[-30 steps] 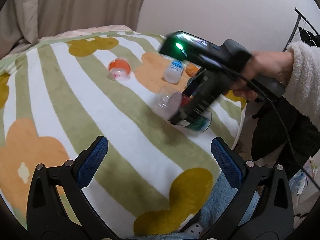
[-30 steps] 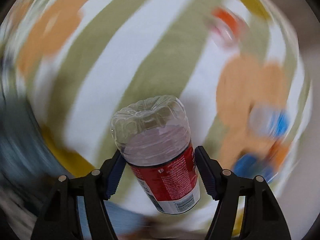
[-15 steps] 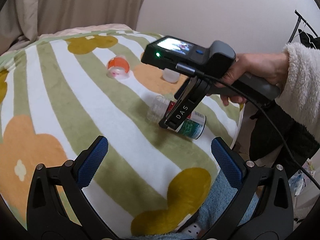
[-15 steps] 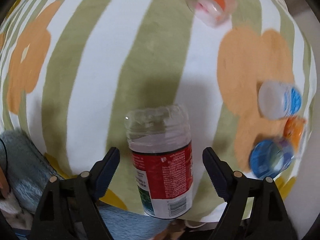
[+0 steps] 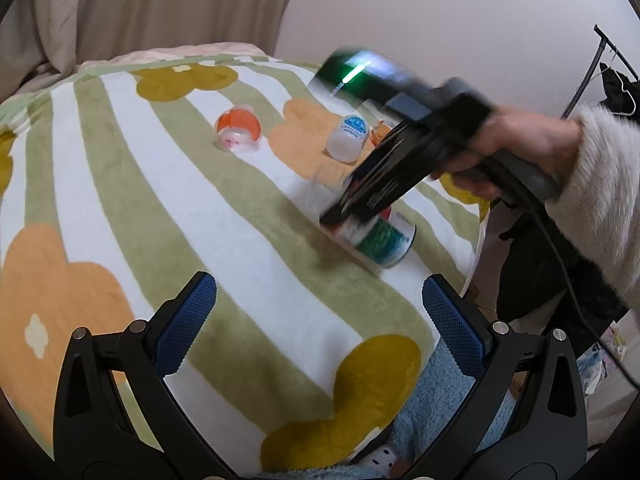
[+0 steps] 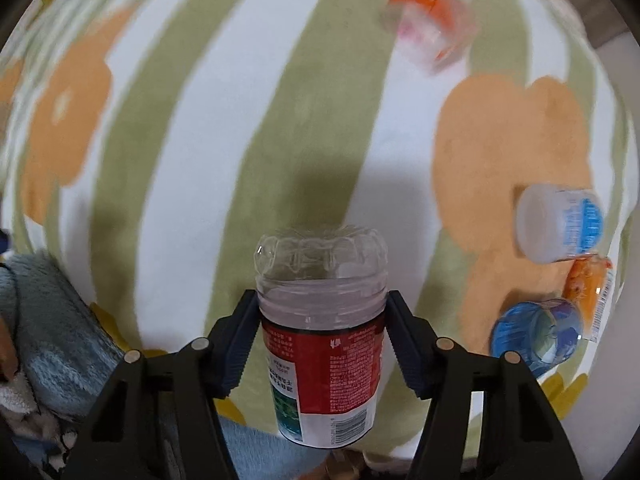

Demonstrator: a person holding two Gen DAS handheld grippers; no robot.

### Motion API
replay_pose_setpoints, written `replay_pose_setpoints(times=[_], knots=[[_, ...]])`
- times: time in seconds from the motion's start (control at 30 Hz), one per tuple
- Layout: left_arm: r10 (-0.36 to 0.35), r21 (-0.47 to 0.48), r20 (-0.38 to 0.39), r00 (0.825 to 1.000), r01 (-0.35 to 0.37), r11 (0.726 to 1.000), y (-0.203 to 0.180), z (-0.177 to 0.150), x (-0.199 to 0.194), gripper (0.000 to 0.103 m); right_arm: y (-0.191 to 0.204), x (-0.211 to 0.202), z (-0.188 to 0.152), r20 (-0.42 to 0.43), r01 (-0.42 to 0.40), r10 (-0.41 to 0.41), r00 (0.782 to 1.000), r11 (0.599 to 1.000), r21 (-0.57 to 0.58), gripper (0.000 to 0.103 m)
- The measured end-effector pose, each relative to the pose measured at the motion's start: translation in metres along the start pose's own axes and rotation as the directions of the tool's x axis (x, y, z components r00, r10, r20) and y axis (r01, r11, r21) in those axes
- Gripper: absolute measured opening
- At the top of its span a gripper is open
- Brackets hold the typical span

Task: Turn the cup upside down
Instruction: 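Rotate the right tool to turn the bottle cap-down and lower it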

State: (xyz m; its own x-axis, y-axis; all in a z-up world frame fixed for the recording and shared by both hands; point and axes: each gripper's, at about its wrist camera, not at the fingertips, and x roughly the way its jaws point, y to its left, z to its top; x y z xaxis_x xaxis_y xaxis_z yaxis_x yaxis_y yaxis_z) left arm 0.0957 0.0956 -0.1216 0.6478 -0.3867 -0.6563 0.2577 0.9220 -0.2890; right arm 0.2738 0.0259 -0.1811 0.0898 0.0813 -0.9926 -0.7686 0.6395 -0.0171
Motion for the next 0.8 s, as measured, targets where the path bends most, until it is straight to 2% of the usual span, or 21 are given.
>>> replay_pose_setpoints(times=[0.03,0.07,0.1,0.13,0.17,0.2,0.23,0.3,0.4,0.47,0.57,0.67,0.8], knots=[[0.003,-0.001,0.008,1.0,-0.003,1.0,-0.001,0.0,-0.001,0.103,-0.003,-0.016,-0.008,0.1,-0.003,0.001,0.995,1.0,0.014,0.058],[0.008,-0.003,0.018,1.0,-0.008,1.0,-0.001,0.0,-0.002,0.103,-0.005,-0.035,-0.021,0.229,0.01,-0.018,0.973,0.999,0.037,0.058],[0.018,-0.006,0.037,0.999,-0.018,1.0,-0.001,-0.001,-0.004,0.103,-0.009,-0.051,-0.04,0.369,0.01,-0.038,0.928,0.997,0.078,0.058],[0.023,-0.006,0.046,0.999,-0.023,1.0,-0.001,-0.001,-0.005,0.103,-0.01,-0.063,-0.063,0.503,0.015,-0.079,0.861,0.991,0.129,0.058],[0.028,-0.005,0.055,0.998,-0.027,1.0,-0.002,0.0,-0.006,0.103,-0.009,-0.067,-0.074,0.574,0.023,-0.113,0.811,0.987,0.161,0.058],[0.035,-0.003,0.064,0.997,-0.035,0.999,-0.003,0.0,-0.006,0.103,-0.005,-0.067,-0.092,0.654,0.017,-0.145,0.742,0.98,0.198,0.058],[0.043,-0.001,0.068,0.997,-0.043,0.999,-0.004,0.0,-0.005,0.103,-0.003,-0.061,-0.11,0.722,-0.027,-0.148,0.676,0.974,0.225,0.058],[0.048,0.003,0.066,0.997,-0.049,0.999,-0.005,0.0,-0.003,0.103,0.002,-0.041,-0.129,0.799,-0.118,-0.144,0.583,0.959,0.259,0.058],[0.053,-0.002,0.048,0.997,-0.053,0.999,-0.003,0.0,0.001,0.103,0.006,-0.013,-0.136,0.842,-0.142,-0.195,0.503,0.943,0.303,0.058],[0.049,-0.013,0.041,0.998,-0.048,0.999,0.0,0.0,0.002,0.103,0.01,-0.006,-0.138,0.854,-0.126,-0.225,0.469,0.94,0.317,0.059],[0.048,-0.026,0.039,0.998,-0.047,0.999,0.003,0.002,0.003,0.103,0.017,-0.003,-0.136,0.858,-0.089,-0.25,0.449,0.943,0.322,0.058],[0.049,-0.028,0.042,0.998,-0.047,0.998,0.004,0.002,0.004,0.103,0.013,0.002,-0.148,0.857,-0.082,-0.244,0.455,0.946,0.313,0.059],[0.051,-0.012,0.06,0.997,-0.05,0.999,0.0,0.0,0.002,0.103,0.012,0.003,-0.156,0.863,-0.082,-0.236,0.447,0.95,0.302,0.059]])
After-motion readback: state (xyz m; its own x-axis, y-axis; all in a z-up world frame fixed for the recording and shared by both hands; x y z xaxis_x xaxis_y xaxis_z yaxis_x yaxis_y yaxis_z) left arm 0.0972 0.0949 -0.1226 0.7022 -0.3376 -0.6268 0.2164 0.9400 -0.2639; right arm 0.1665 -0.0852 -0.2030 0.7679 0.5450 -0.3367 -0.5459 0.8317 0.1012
